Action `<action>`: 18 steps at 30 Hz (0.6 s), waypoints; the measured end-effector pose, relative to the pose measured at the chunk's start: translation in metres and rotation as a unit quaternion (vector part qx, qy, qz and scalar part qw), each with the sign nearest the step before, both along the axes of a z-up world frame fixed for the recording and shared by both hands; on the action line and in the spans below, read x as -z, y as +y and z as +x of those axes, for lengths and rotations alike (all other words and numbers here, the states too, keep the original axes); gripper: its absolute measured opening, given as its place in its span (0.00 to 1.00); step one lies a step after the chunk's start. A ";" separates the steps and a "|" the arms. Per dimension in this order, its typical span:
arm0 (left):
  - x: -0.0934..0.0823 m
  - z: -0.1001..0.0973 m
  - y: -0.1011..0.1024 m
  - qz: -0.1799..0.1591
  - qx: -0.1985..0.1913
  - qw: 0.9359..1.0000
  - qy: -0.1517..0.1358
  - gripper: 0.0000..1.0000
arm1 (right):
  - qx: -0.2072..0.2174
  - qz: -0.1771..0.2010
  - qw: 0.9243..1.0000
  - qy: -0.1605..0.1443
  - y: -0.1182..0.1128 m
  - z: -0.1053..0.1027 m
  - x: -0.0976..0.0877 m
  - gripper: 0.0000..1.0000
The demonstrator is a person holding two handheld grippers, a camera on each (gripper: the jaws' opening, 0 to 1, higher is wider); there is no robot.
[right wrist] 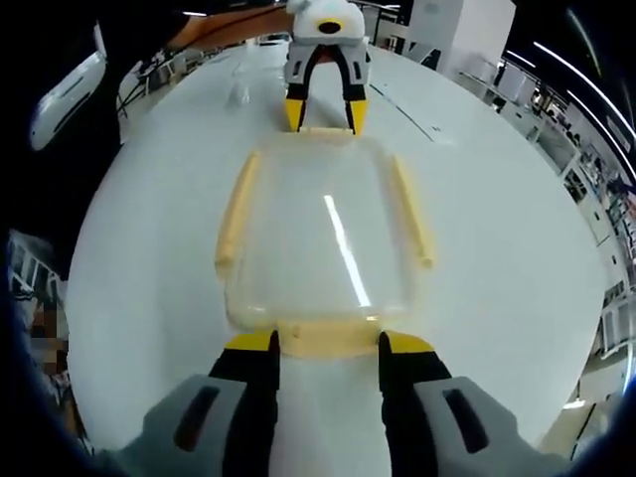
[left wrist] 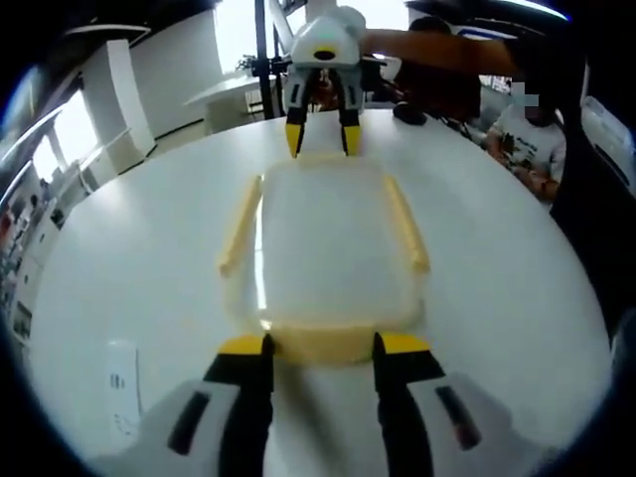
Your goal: Snap each plastic latch of the storage box into its locked position after aligning the lid with the box until every specified latch is closed and the lid sits flush.
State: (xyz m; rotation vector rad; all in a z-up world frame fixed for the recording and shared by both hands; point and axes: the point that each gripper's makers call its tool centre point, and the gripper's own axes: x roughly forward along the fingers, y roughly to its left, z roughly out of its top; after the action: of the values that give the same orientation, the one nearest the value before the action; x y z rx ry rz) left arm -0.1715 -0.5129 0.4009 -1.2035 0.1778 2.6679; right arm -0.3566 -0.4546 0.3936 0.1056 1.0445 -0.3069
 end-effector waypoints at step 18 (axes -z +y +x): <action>-0.007 0.011 0.013 -0.002 0.014 1.000 -0.020 0.39 | 0.014 0.018 0.999 -0.025 0.022 0.014 -0.006 0.39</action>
State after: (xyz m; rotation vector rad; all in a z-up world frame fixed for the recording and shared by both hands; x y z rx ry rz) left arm -0.1607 -0.5002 0.4082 -1.2454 0.1914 2.6179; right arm -0.3427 -0.4329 0.3991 0.1601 1.0003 -0.3093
